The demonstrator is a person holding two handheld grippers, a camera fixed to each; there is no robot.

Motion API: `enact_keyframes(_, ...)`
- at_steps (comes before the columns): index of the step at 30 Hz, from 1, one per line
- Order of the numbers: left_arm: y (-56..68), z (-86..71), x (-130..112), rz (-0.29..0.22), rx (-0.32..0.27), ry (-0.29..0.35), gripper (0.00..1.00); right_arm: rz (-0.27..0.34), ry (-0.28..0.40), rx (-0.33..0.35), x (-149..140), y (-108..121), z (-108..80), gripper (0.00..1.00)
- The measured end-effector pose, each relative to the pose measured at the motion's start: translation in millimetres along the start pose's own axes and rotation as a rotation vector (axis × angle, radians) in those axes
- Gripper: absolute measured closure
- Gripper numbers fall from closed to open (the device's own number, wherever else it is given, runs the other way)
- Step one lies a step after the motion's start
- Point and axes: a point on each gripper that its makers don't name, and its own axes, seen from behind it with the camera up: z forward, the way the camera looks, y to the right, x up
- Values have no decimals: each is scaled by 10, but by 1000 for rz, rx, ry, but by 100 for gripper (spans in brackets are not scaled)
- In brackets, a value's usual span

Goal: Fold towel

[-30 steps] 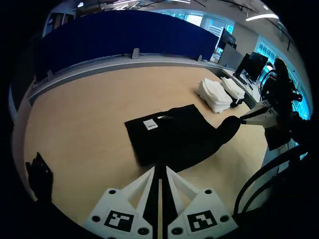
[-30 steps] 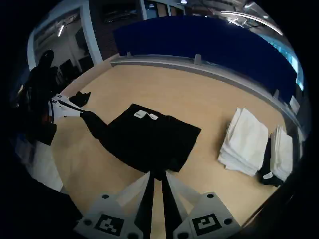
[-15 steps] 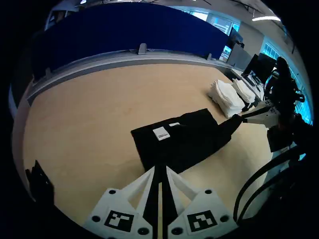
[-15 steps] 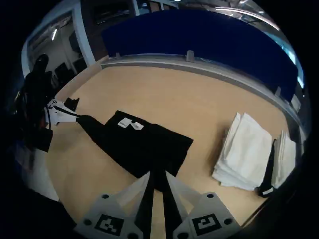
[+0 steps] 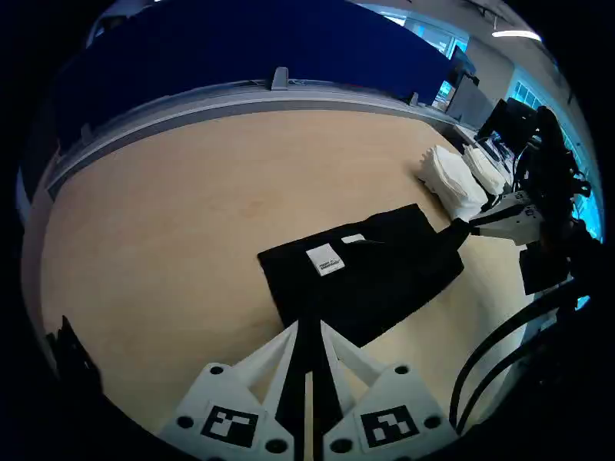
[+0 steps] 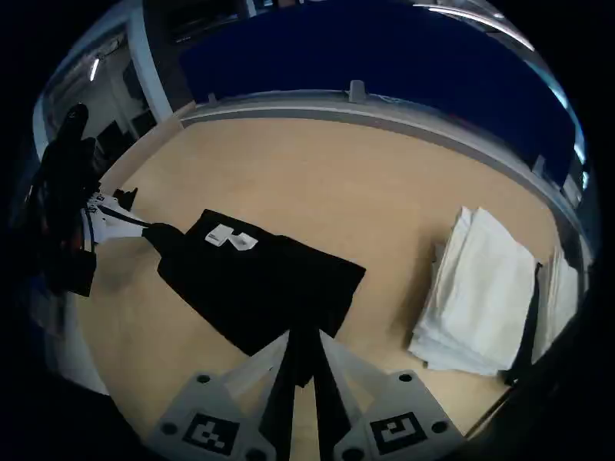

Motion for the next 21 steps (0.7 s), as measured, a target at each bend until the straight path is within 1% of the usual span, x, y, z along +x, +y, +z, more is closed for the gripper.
enact_keyframes(5, -35, 114, -46, 3, 5, -19, 95, 12, -16, -2, -24, 44, 95, 88)
enact_keyframes(13, -142, 307, -65, 2, 27, -48, 94, 50, -30, -11, -19, 117, 322, 87)
enact_keyframes(17, -181, 373, -48, -2, 30, -54, 90, 74, -31, -18, -19, 146, 398, 87)
enact_keyframes(21, -223, 406, -57, -13, 38, -64, 87, 99, -26, -20, -22, 159, 444, 86)
